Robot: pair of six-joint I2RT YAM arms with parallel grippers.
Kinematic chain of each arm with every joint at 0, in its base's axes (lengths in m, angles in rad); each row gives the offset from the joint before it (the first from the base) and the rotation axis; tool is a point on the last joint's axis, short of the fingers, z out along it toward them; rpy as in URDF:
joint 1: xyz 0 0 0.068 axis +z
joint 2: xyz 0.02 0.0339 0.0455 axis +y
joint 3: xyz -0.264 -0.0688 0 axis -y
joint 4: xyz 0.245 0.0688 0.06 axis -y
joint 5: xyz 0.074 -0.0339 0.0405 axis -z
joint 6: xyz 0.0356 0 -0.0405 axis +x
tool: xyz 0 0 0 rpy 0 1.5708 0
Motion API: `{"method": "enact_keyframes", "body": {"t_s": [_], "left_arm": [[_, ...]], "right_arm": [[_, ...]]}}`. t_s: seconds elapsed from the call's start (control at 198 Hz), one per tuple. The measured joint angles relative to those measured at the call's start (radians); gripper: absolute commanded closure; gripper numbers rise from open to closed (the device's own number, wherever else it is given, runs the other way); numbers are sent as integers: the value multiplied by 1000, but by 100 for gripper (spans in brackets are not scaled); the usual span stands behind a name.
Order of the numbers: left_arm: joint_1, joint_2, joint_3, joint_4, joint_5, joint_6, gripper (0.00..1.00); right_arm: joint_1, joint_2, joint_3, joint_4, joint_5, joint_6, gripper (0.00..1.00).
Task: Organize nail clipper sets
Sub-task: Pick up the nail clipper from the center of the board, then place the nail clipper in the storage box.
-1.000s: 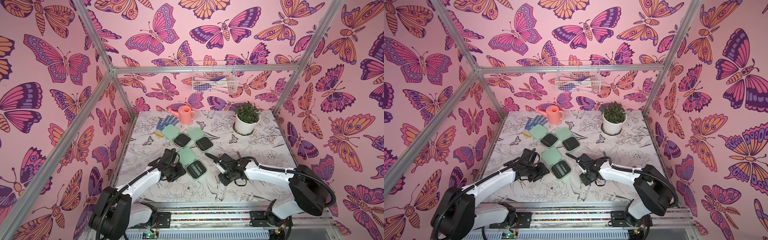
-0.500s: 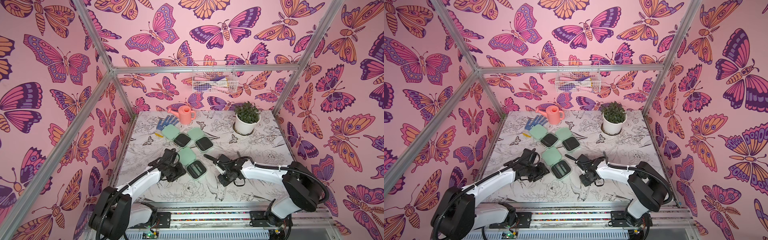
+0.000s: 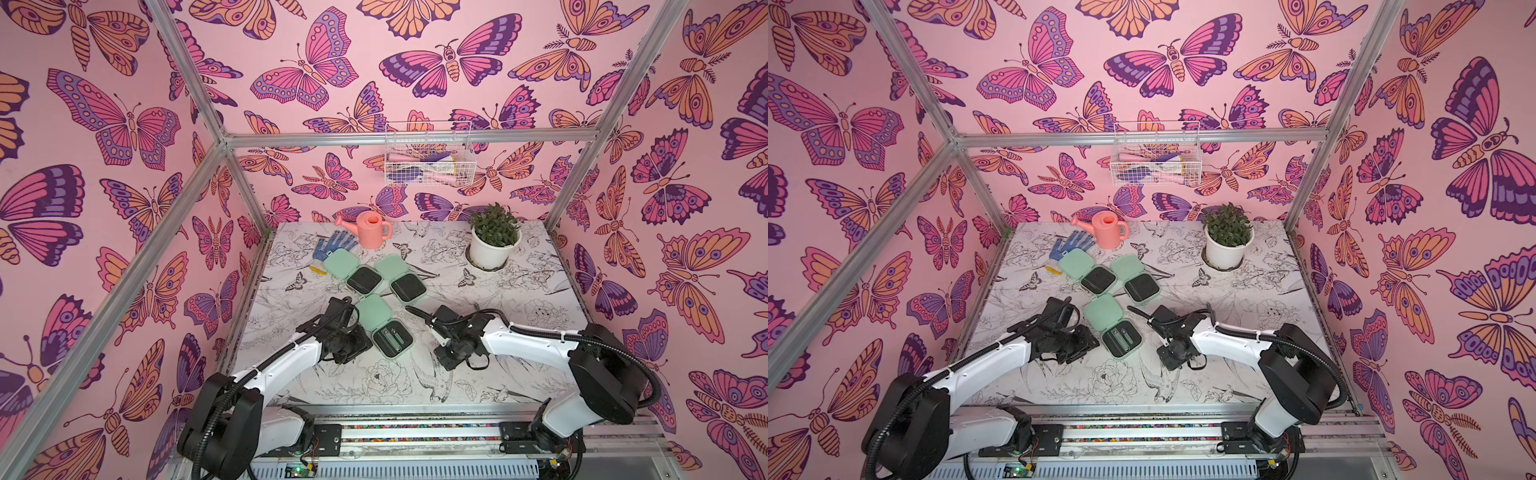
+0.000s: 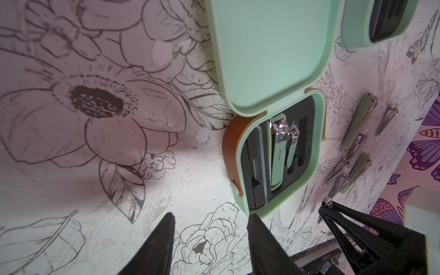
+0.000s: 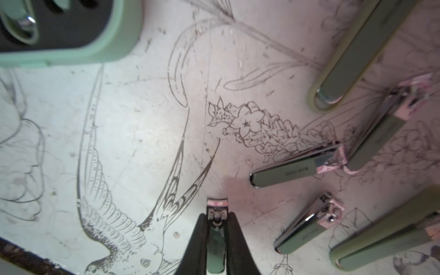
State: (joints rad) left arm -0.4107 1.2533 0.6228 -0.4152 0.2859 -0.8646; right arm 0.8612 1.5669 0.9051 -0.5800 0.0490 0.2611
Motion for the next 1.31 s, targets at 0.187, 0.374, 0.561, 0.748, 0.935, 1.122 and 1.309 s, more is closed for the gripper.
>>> {"method": "enact_keyframes", "body": {"t_s": [0.187, 0.374, 0.561, 0.748, 0.935, 1.122, 1.309], "left_arm": [[0, 0, 0, 0, 3, 0, 48], [0, 0, 0, 0, 3, 0, 48], [0, 0, 0, 0, 3, 0, 48], [0, 0, 0, 0, 4, 0, 48], [0, 0, 0, 0, 6, 0, 48], [0, 0, 0, 0, 6, 0, 48], [0, 0, 0, 0, 6, 0, 48]], "right_arm": [[0, 6, 164, -57, 11, -2, 92], [3, 89, 341, -66, 18, 0, 92], [36, 208, 419, -63, 34, 0, 91], [70, 317, 455, -53, 45, -4, 92], [76, 369, 467, -35, 63, -3, 91], [79, 401, 498, -23, 81, -3, 91], [82, 410, 523, -8, 92, -3, 91]]}}
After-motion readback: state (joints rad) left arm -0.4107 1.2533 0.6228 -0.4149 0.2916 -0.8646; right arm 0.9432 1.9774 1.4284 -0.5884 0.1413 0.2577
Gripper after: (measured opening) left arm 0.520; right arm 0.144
